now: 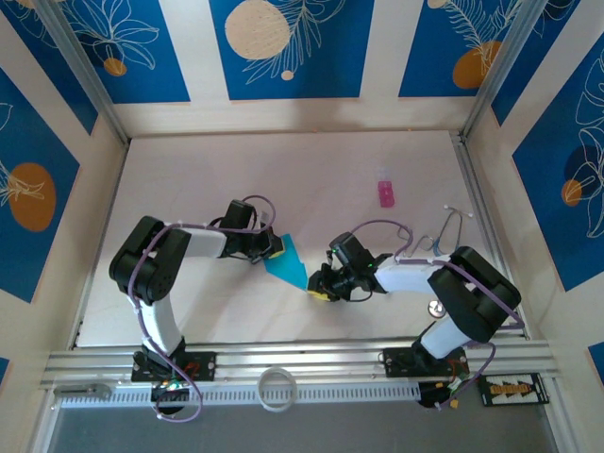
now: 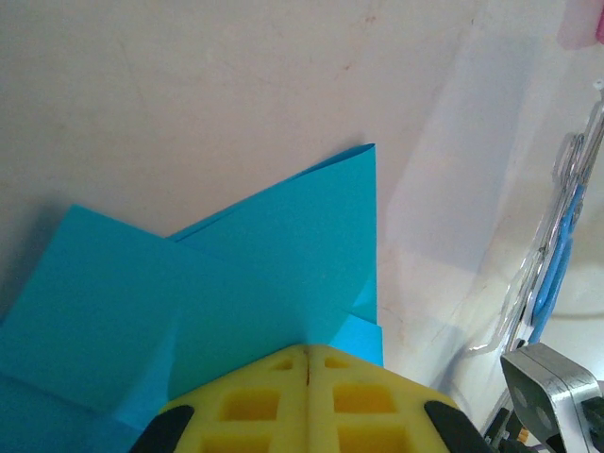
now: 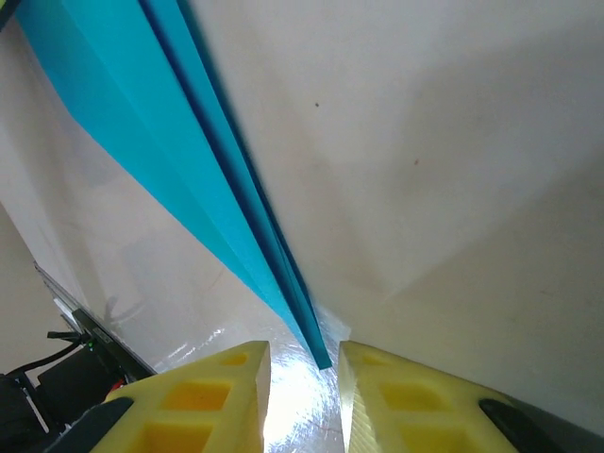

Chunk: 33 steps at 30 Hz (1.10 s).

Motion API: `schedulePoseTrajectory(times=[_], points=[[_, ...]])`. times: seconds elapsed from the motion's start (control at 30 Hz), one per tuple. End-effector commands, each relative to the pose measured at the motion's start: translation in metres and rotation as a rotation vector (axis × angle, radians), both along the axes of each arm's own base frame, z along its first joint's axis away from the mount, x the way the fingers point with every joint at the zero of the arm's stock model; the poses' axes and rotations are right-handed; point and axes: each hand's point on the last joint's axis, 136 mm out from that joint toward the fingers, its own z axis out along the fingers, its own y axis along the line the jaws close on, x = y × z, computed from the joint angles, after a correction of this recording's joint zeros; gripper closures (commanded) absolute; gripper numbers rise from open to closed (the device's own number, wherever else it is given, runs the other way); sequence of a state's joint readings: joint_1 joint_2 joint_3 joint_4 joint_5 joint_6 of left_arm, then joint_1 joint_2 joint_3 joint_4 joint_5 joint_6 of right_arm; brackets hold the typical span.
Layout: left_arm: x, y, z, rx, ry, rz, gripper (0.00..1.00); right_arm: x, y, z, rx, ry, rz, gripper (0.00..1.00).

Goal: Fold a paper plane with a square sheet of paper (pick it up from the middle)
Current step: Turn over the paper at the center of the table.

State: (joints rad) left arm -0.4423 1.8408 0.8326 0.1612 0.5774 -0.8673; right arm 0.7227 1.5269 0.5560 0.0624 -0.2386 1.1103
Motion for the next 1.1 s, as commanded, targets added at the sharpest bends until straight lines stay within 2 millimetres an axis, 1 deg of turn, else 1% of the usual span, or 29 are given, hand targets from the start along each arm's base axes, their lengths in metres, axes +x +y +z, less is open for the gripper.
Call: schedulePoseTrajectory(times=[0.0, 0.3, 0.67, 0.77, 0.87, 1.07], points=[[-0.007, 0.014, -0.015, 0.051, 0.057, 0.036, 0.95, 0.005, 0.006, 0.0, 0.026, -0.025, -0.01, 0.74], [-0.005, 0.012, -0.012, 0.044, 0.053, 0.037, 0.95, 0.013, 0.01, 0.005, 0.06, -0.067, -0.022, 0.73], [-0.003, 0.01, -0.008, 0.025, 0.048, 0.039, 0.95, 0.019, 0.01, 0.004, 0.079, -0.097, -0.028, 0.74], [-0.002, 0.009, -0.005, 0.017, 0.046, 0.037, 0.95, 0.019, 0.009, 0.004, 0.086, -0.097, -0.029, 0.77], [0.0, 0.006, 0.002, 0.0, 0.033, 0.035, 0.93, 0.019, 0.008, 0.004, 0.089, -0.094, -0.028, 0.81], [0.01, -0.001, 0.024, -0.036, -0.016, 0.016, 0.9, 0.019, 0.004, 0.007, 0.097, -0.109, -0.023, 0.9]])
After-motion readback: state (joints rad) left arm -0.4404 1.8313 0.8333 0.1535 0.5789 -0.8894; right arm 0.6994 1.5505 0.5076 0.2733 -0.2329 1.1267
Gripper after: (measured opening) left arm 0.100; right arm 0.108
